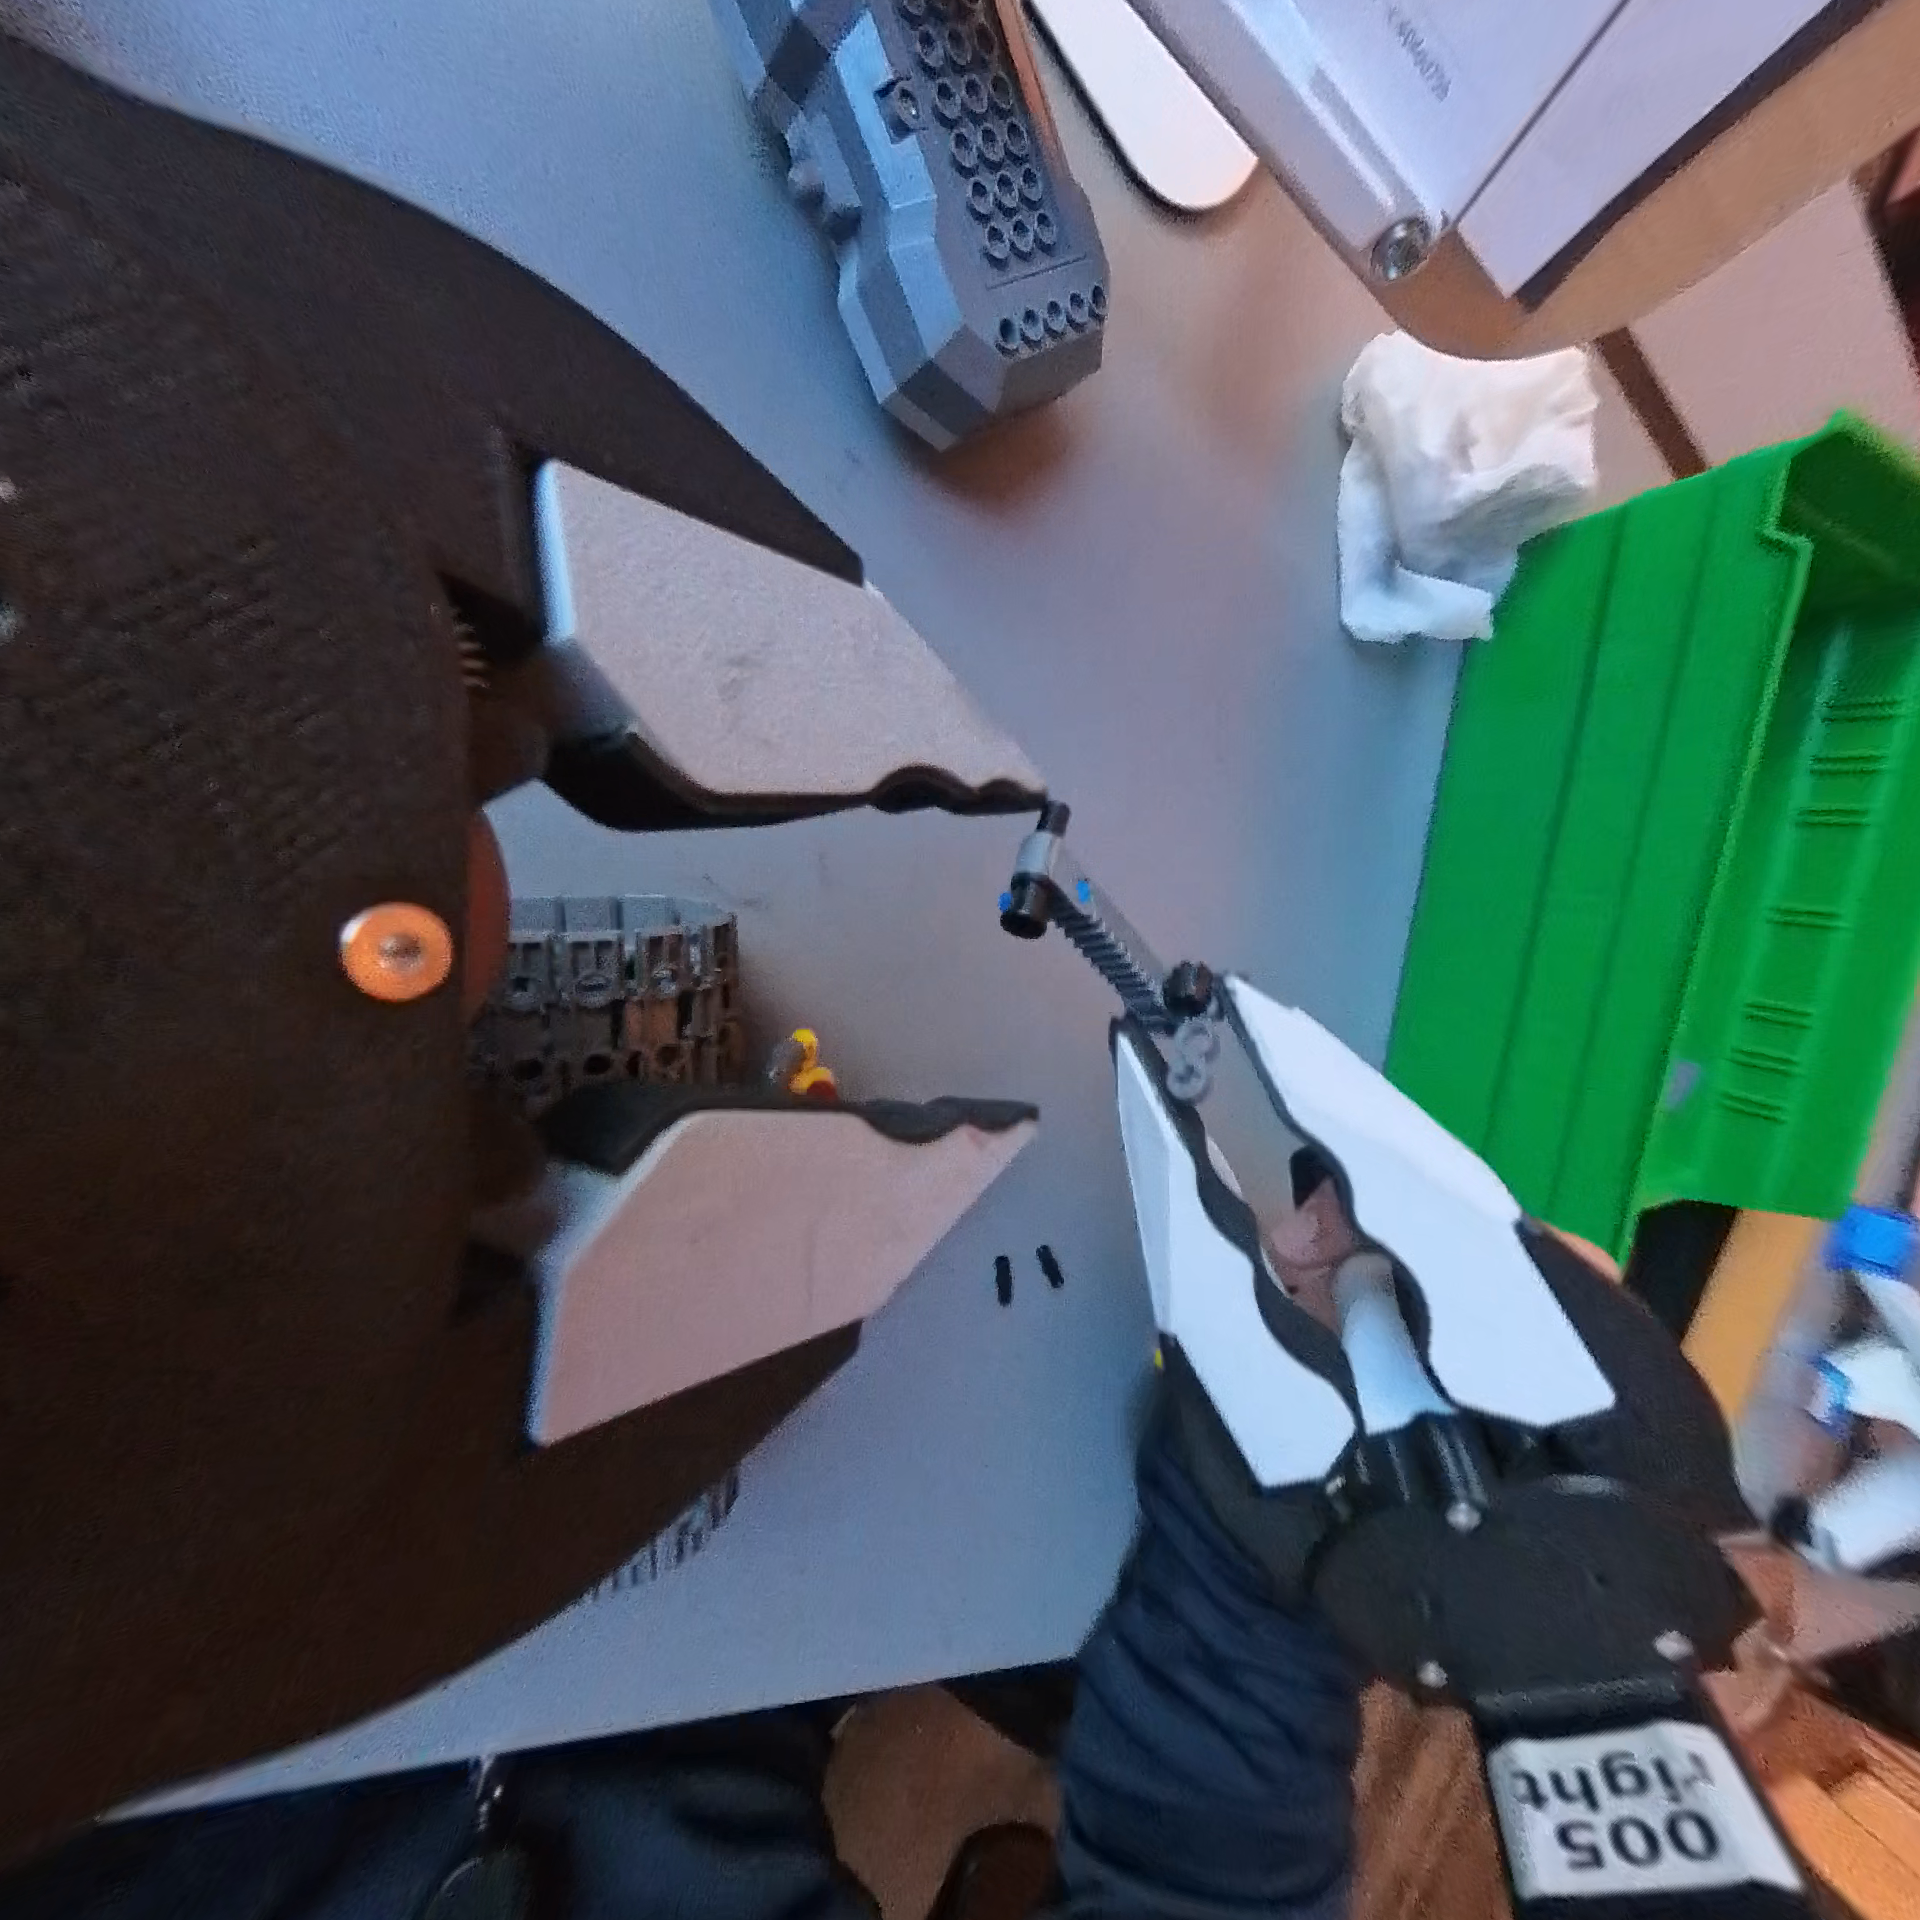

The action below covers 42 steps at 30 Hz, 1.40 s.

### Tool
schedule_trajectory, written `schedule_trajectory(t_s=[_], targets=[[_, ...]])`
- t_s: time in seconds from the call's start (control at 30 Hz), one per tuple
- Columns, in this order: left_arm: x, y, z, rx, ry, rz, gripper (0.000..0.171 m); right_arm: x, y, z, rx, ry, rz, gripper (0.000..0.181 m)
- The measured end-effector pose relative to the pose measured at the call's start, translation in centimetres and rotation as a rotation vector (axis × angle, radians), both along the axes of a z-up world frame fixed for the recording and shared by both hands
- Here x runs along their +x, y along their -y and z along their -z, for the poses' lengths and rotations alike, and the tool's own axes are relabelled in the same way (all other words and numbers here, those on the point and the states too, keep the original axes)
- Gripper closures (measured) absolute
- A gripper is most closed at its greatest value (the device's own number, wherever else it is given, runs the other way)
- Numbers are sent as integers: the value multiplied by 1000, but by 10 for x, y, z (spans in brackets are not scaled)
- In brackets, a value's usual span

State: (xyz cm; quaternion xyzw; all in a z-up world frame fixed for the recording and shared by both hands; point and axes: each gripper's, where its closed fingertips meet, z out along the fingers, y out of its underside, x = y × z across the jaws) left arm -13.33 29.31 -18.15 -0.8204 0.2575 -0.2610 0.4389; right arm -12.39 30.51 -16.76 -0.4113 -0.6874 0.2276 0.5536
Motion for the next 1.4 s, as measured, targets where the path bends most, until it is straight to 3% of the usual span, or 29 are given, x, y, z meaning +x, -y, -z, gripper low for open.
schedule_trajectory(t_s=[0.17,0.37,0.5,0.73,0.87,1.07,1.2,1.23,1.33,1.4], targets=[[-2,9,-14,39,116,34,149,-3,14,-16,75,-89,-31,167],[2,12,-31,40,308,65,142,2,28,-19,55,-128,-76,172],[6,15,-39,36,411,91,148,5,32,-21,29,-159,-84,172],[7,13,-38,136,278,58,148,7,25,-19,-110,-170,-80,168],[11,16,-40,282,108,63,148,8,21,-15,-268,-145,-99,147],[16,16,-30,401,-171,51,148,15,44,-7,-371,-73,-261,143],[29,20,-26,394,-183,92,148,13,45,-4,-368,-50,-247,142],[32,21,-26,395,-182,100,148,12,46,-3,-356,-41,-244,144],[40,26,-25,398,-186,132,148,12,46,5,-275,-10,-228,175],[41,27,-24,385,-188,133,148,14,47,6,-270,5,-233,175]])
